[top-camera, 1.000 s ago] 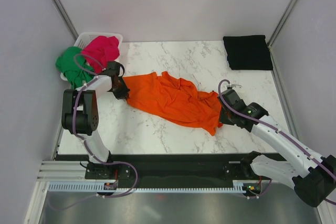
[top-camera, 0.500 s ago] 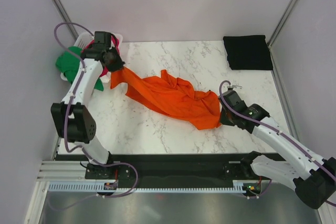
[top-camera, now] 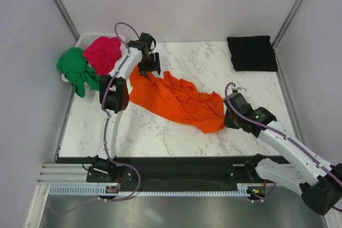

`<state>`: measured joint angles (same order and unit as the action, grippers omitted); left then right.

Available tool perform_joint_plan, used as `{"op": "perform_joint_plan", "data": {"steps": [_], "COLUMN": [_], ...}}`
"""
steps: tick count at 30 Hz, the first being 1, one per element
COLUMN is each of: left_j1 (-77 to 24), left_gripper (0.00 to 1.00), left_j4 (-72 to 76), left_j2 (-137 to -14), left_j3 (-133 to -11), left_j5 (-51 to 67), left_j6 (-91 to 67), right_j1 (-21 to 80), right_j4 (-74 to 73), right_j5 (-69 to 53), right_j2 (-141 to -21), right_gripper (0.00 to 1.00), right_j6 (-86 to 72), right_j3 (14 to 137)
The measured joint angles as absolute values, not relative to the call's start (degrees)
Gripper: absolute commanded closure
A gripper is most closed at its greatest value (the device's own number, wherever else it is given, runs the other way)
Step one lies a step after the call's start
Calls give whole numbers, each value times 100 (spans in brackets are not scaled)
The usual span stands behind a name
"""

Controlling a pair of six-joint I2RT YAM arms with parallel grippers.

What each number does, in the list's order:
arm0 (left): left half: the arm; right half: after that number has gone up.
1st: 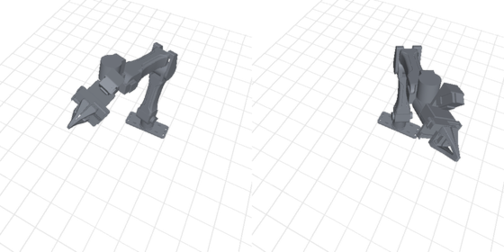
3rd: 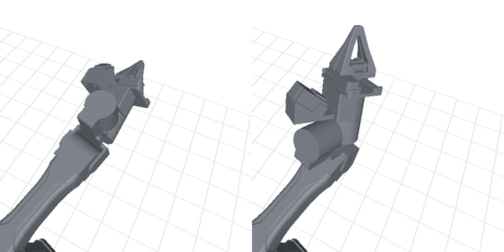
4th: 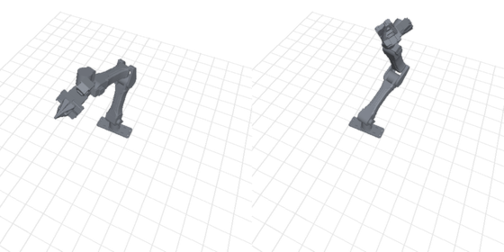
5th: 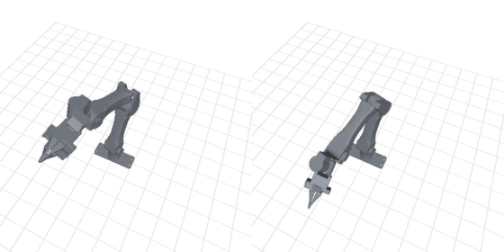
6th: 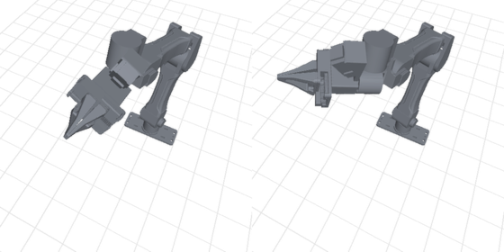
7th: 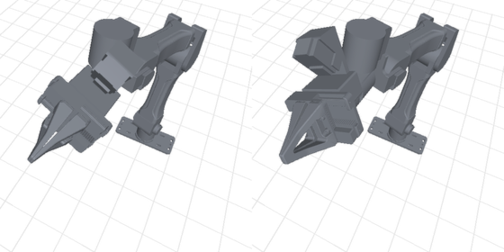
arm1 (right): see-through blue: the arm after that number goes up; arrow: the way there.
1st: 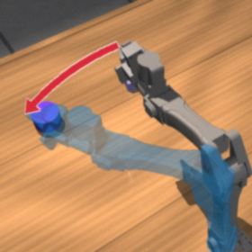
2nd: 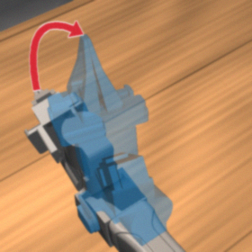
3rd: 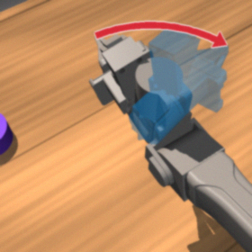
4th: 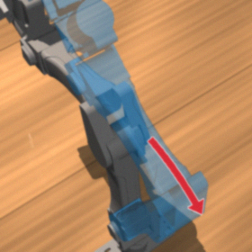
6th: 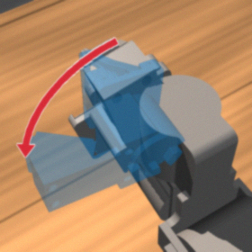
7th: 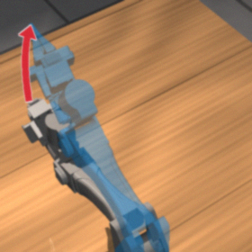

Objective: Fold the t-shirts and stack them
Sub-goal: Flatten the tshirt out

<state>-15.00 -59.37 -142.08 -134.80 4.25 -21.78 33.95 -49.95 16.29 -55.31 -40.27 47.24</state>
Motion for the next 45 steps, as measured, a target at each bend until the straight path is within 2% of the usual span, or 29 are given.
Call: {"op": "perform_joint_plan", "data": {"steps": [9, 14, 17, 26, 32, 39, 45], "left_j1": [-1293, -993, -917, -506, -263, -259, -261], "left_gripper": [28, 29, 29, 30, 32, 44, 47], "left_j4": [-5863, -5288, -4984, -3870, -3334, -2893, -2637], "left_j2": [-12387, -10892, -10392, -10346, -10346, -10394, -10475], "left_j3": [-11522, -10235, -9376, -7205, -6921, -6814, -6646], "left_j5": [-150, -360, -399, -104, 180, 360, 364], "left_j6": [-1940, -1942, -1964, -2429, -2681, -2921, -3118], "right_j1": [3395, 3395, 3395, 3395, 3395, 3395, 3395], "right_j4": [-4860, -4648, -4569, -4508, -4453, -4412, -4407], "right_j5": [1446, 1310, 1229, 1179, 1142, 1142, 1144], "right_j2": [-5889, -5948, -6034, -6034, -6047, -6191, -6259], "right_gripper": [100, 100, 100, 100, 100, 100, 100], "right_j6": [-4023, -4029, -4027, -4025, -4025, -4025, -4025], "right_j3": [4644, 4633, 4630, 4560, 4530, 4530, 4530]}}
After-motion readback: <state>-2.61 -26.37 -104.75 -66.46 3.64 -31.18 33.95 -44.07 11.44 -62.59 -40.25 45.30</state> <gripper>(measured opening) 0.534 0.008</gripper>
